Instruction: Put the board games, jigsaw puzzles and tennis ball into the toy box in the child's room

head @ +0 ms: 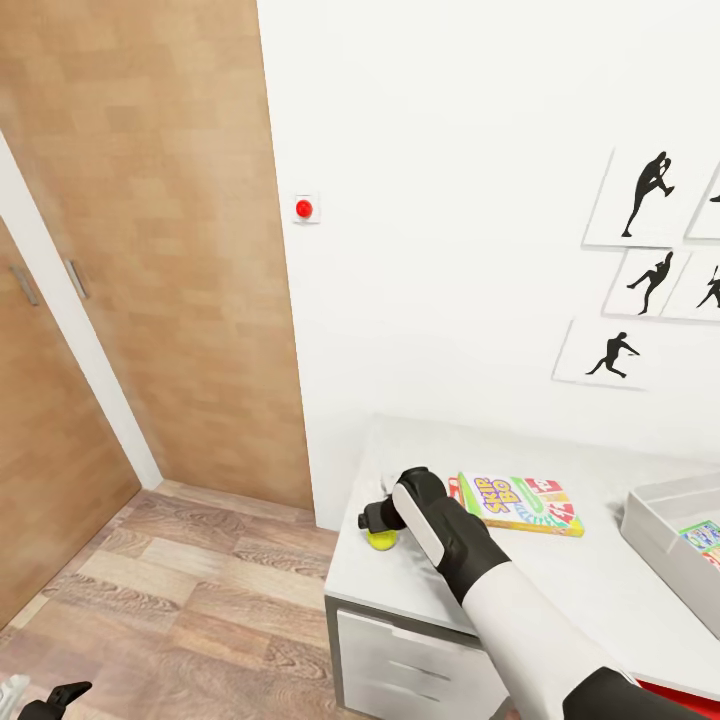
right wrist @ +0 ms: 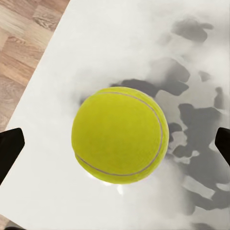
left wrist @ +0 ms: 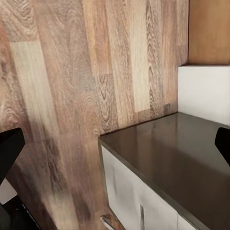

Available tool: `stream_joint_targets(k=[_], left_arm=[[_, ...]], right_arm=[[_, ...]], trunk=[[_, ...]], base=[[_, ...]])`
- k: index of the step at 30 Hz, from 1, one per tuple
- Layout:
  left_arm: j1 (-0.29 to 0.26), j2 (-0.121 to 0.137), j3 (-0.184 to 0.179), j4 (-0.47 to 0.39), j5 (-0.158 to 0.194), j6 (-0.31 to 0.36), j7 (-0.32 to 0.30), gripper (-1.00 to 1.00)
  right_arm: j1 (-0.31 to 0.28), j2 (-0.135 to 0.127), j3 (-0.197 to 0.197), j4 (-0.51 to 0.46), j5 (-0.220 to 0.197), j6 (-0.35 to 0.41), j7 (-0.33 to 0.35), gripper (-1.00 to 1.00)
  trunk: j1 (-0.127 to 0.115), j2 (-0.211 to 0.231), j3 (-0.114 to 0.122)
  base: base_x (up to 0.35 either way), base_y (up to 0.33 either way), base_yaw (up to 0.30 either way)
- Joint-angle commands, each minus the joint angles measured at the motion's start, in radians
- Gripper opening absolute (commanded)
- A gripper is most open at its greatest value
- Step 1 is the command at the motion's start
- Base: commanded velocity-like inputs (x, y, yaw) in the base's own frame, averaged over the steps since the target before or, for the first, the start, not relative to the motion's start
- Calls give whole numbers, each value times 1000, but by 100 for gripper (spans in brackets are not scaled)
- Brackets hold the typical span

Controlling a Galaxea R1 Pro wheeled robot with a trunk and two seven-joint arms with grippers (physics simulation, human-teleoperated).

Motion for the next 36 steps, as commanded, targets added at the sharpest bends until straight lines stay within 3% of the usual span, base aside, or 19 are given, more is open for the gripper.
stream_joint_targets(k=[1,7,12,36], left_arm=[[0,0,1,-2,11,2,9,100],[0,0,1,-2,11,2,9,100],[0,0,1,-2,11,2,9,100],[0,0,2,-3,11,2,9,100]], right_arm=[[-1,0,2,0,-10,2,-10,100],[-2,0,3,13,-9,-14,-10,100],[-27,0,4,71,-7,-101,-9,100],[-40,0,15,160,-9,-234,7,100]], trunk=[[0,-1,-1],[0,-1,-1],[0,-1,-1],[0,-1,-1]], base=[[0,0,0],[0,0,0],[0,0,0],[0,0,0]])
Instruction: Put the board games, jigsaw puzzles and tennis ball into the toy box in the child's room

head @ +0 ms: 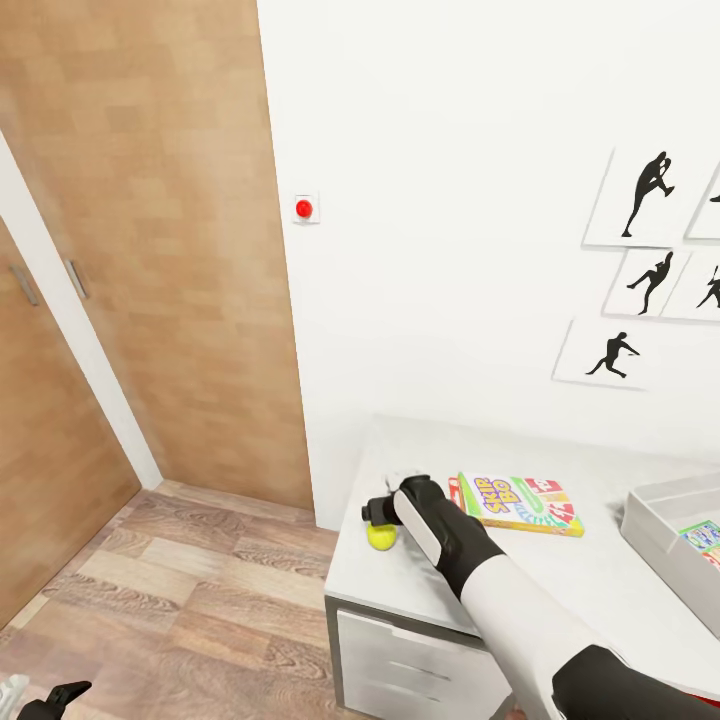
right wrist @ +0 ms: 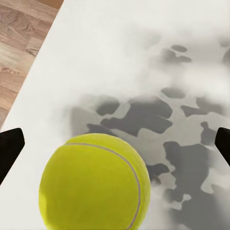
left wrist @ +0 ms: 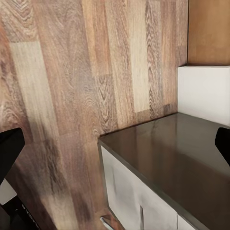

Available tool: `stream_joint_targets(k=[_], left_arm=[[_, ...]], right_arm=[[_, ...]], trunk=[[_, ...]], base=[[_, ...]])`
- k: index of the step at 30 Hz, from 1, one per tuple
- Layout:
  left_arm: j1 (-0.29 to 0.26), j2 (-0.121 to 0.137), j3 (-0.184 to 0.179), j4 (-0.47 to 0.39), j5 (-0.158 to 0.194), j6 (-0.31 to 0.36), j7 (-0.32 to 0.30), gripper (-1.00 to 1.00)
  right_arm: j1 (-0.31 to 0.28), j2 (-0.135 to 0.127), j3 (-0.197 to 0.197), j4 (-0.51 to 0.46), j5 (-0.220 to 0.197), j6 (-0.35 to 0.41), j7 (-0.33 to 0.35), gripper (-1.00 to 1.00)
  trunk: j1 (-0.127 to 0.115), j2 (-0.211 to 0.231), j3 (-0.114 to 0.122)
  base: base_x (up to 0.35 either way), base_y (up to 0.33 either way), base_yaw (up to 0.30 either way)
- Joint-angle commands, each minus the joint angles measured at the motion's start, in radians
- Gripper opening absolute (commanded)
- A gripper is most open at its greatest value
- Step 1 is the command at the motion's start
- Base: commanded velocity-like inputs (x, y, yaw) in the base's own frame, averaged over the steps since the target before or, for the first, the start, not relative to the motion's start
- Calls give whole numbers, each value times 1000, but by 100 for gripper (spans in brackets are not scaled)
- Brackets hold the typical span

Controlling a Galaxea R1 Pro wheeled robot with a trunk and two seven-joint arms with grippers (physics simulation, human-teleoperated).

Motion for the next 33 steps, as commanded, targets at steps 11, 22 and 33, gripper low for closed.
stream_joint_targets(k=[11,22,33], left_arm=[[0,0,5,-2,11,2,9,100],[0,0,7,-2,11,3,9,100],[0,0,8,-2,11,3,9,100]], right_arm=[[5,0,4,3,-10,-3,-7,100],[5,0,4,-2,-10,-5,-8,100],[7,0,4,1,-12,-5,-9,100]], trunk=[[0,-1,-1],[0,-1,-1],[0,-1,-1]], base=[[0,0,0],[0,0,0],[0,0,0]])
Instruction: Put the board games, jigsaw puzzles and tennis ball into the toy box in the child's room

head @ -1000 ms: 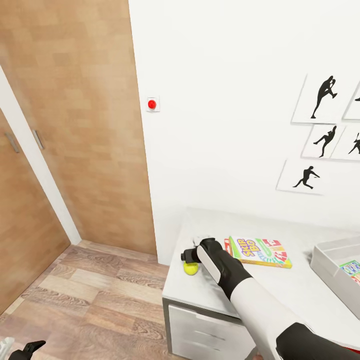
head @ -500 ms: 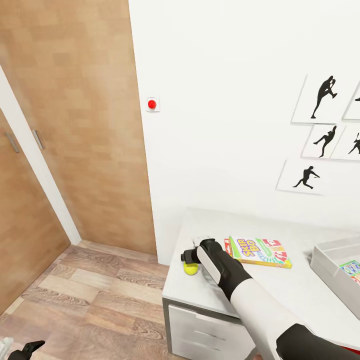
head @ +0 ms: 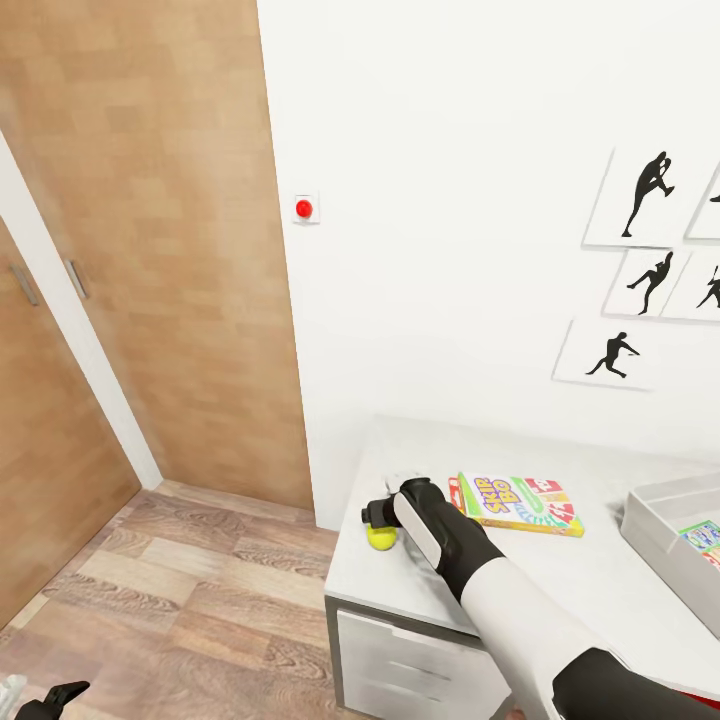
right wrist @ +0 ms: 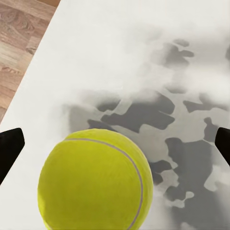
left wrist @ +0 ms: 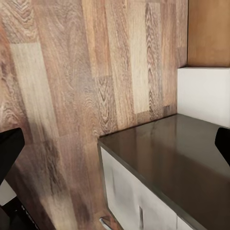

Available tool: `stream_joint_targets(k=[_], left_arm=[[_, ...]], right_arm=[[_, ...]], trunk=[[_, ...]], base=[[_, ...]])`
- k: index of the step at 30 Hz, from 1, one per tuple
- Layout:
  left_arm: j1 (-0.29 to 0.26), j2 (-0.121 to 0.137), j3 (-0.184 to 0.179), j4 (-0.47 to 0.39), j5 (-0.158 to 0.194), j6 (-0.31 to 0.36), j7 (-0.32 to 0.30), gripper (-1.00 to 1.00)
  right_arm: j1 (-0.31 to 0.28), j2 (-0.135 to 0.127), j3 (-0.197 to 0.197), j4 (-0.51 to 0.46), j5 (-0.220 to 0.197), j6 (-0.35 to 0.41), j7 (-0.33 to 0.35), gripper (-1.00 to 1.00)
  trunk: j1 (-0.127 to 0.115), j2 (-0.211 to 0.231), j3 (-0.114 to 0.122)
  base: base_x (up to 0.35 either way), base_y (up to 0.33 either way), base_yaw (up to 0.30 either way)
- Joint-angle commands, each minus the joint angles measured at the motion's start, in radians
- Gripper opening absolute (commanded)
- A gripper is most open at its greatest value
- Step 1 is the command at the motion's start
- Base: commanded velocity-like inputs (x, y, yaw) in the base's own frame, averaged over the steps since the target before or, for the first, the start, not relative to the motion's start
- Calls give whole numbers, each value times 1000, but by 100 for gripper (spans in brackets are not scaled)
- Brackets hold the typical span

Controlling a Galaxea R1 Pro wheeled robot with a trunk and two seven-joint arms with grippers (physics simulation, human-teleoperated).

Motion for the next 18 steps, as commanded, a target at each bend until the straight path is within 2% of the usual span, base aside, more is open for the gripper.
stream_joint_targets(k=[1,7,13,18], left_arm=[[0,0,1,-2,11,2,9,100],[0,0,1,-2,11,2,9,100],[0,0,1,-2,11,2,9,100],[0,0,2,-2,11,2,9,100]], right_arm=[[-1,0,3,0,-10,2,-9,100],[1,0,3,-1,-10,1,-9,100],[1,0,3,-2,-10,1,-9,100],[1,0,3,-2,-10,2,-9,100]], trunk=[[0,-1,-1],[0,-1,-1],[0,-1,-1],[0,-1,-1]], base=[[0,0,0],[0,0,21],[0,0,191],[0,0,82]])
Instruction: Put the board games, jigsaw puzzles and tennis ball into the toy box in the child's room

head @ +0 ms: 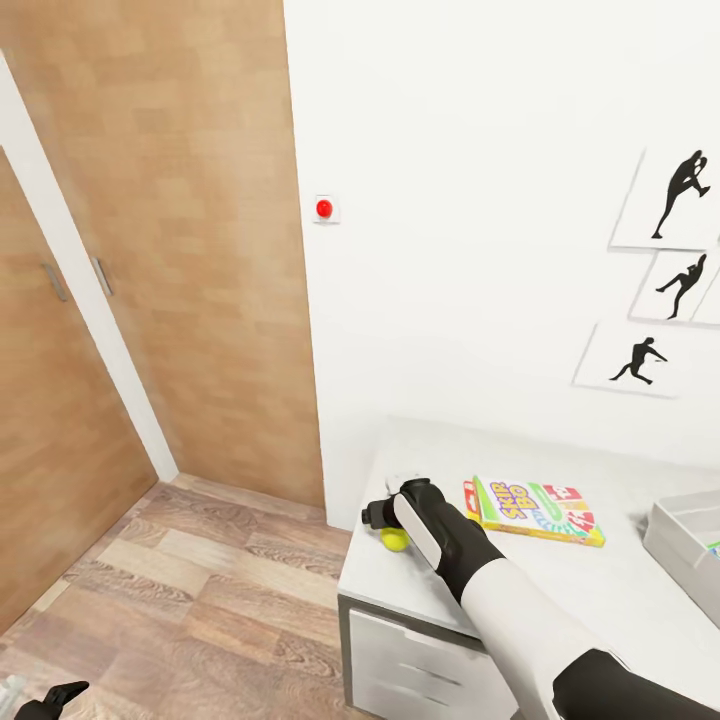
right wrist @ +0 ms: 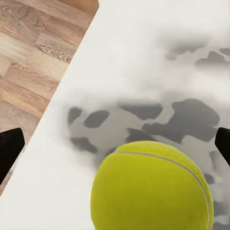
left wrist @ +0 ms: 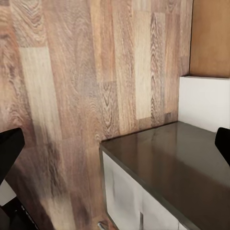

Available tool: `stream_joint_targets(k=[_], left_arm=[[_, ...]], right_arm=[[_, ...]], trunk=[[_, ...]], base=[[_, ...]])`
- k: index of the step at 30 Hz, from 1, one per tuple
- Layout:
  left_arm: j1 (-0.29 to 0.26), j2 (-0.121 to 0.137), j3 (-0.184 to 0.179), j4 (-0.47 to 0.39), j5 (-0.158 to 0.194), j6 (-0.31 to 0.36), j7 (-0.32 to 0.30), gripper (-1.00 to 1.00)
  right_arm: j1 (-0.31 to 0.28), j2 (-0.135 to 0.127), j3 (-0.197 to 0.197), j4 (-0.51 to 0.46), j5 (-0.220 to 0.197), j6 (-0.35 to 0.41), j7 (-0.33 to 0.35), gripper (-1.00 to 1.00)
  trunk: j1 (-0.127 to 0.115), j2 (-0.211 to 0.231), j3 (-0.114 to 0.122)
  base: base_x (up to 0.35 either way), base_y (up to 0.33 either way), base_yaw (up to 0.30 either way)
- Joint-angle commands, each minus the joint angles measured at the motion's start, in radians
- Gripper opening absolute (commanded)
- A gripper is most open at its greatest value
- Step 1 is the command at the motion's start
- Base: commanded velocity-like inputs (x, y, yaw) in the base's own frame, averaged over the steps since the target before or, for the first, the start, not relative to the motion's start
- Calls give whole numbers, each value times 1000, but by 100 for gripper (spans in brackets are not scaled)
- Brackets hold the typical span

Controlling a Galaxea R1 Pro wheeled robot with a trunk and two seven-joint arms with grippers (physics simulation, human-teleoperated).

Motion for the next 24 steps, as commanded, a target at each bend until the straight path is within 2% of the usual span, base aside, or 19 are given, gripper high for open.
stream_joint_targets(k=[1,24], left_arm=[[0,0,1,-2,10,2,9,100],[0,0,1,0,8,2,9,100]], right_arm=[[-1,0,3,0,-10,2,-9,100],[9,0,-9,15,-8,1,-10,100]], trunk=[[0,-1,-1],[0,-1,-1]], base=[[0,0,33],[0,0,4]])
